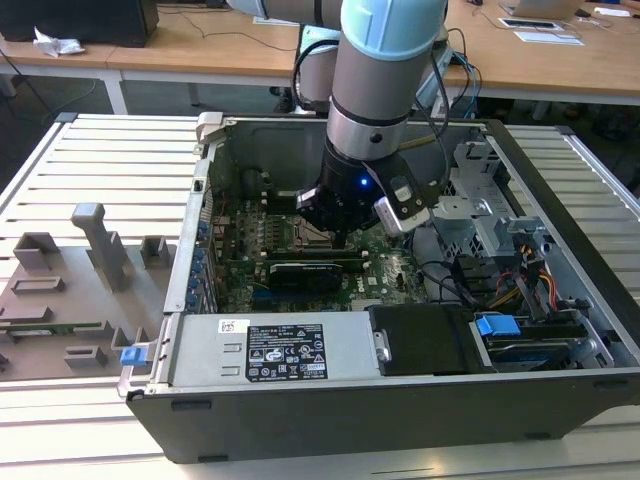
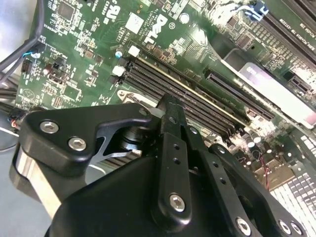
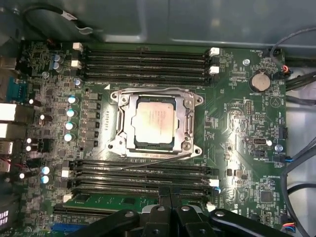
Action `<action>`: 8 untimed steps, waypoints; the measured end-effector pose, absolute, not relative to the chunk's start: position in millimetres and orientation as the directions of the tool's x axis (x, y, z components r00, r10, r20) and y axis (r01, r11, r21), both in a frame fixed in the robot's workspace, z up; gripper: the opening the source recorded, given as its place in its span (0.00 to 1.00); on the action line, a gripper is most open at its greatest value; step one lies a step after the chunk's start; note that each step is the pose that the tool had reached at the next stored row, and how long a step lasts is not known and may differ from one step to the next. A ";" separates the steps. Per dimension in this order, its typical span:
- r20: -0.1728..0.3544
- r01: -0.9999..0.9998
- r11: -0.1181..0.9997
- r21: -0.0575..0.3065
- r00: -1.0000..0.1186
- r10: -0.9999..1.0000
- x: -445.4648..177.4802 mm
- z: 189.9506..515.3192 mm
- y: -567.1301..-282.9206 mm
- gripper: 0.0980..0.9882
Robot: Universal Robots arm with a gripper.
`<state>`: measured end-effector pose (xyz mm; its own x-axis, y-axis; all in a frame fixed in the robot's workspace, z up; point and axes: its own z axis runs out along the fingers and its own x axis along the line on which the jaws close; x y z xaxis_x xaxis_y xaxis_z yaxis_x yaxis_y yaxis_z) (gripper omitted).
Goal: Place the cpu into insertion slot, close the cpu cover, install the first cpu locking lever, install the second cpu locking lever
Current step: 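Install the second cpu locking lever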
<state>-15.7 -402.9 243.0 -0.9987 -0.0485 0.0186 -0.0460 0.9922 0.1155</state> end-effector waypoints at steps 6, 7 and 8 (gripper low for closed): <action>0.018 -0.046 0.991 0.124 -0.999 -0.049 -15.7 236.9 -399.8 0.01; 0.018 -0.047 0.991 0.125 -0.999 -0.049 -15.7 236.2 -397.6 0.01; 0.018 -0.047 0.991 0.126 -0.999 -0.050 -15.7 234.8 -393.3 0.01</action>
